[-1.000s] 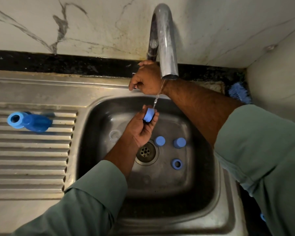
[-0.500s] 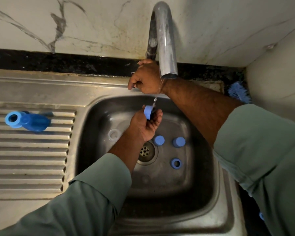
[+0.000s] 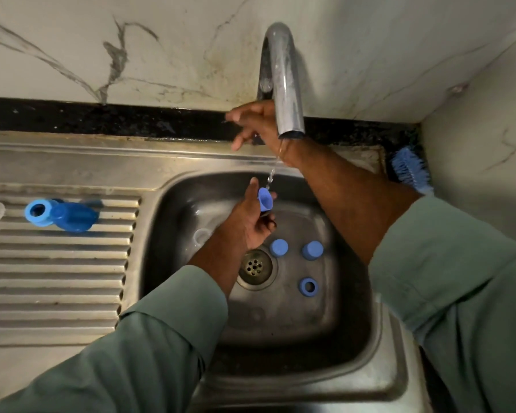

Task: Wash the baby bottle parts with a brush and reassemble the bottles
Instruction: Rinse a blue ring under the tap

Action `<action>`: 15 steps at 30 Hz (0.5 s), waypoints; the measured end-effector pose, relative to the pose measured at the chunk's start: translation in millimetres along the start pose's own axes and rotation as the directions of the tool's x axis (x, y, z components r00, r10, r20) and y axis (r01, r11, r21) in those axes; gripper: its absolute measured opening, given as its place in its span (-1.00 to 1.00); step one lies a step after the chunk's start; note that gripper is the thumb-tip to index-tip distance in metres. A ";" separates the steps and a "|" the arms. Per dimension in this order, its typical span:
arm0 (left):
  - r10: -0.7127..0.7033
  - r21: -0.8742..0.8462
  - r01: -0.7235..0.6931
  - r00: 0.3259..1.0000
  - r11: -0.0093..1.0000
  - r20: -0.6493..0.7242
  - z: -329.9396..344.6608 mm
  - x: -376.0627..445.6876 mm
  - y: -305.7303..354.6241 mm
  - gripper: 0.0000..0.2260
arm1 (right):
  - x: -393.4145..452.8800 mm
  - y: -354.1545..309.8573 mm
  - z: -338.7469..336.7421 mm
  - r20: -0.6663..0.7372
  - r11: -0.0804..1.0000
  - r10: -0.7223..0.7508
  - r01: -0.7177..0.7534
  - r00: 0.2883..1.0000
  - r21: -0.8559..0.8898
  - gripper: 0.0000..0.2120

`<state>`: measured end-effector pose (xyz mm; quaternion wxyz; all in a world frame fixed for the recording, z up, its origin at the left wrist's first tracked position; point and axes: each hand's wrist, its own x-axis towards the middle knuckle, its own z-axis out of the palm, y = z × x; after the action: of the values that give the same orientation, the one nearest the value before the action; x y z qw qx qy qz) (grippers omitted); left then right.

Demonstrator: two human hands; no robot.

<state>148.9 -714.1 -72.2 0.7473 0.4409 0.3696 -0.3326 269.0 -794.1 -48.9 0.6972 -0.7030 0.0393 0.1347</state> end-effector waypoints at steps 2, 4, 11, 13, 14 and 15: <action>0.090 0.126 -0.088 0.996 0.988 -0.009 -1.6 -8.2 3.3 -0.62 | -25.1 -12.8 1.0 -0.139 0.981 -0.007 0.034 0.990 0.193 -0.78; 0.208 0.225 -0.210 0.978 0.952 0.032 -2.5 -21.5 8.8 -0.74 | -54.5 -22.7 1.8 -0.241 0.936 0.023 0.064 0.970 0.347 -0.75; 0.601 0.884 -0.455 0.678 -0.109 0.423 -21.6 -34.0 -1.9 -0.82 | -145.7 0.1 -28.7 -0.412 0.986 -0.139 0.086 0.900 -0.143 -0.83; 0.415 0.911 -0.209 0.838 -0.355 0.354 -32.3 -27.9 -22.6 -0.72 | -177.7 23.5 -41.8 -0.324 0.929 -0.116 -0.012 0.939 -0.369 -0.86; 0.411 0.902 -0.186 0.841 -0.390 0.352 -31.8 -29.4 -31.5 -0.69 | -195.0 30.0 -51.1 -0.285 0.878 -0.107 -0.044 0.952 -0.477 -0.91; 0.401 0.895 -0.190 0.842 -0.404 0.360 -29.3 -31.1 -37.1 -0.68 | -208.5 38.1 -60.4 -0.273 0.817 -0.105 -0.073 0.956 -0.572 -0.91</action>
<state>95.1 -696.8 -71.2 0.1213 0.9539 -0.1337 -0.2398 67.6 -882.5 -35.4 0.4393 -0.8930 0.0933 0.0292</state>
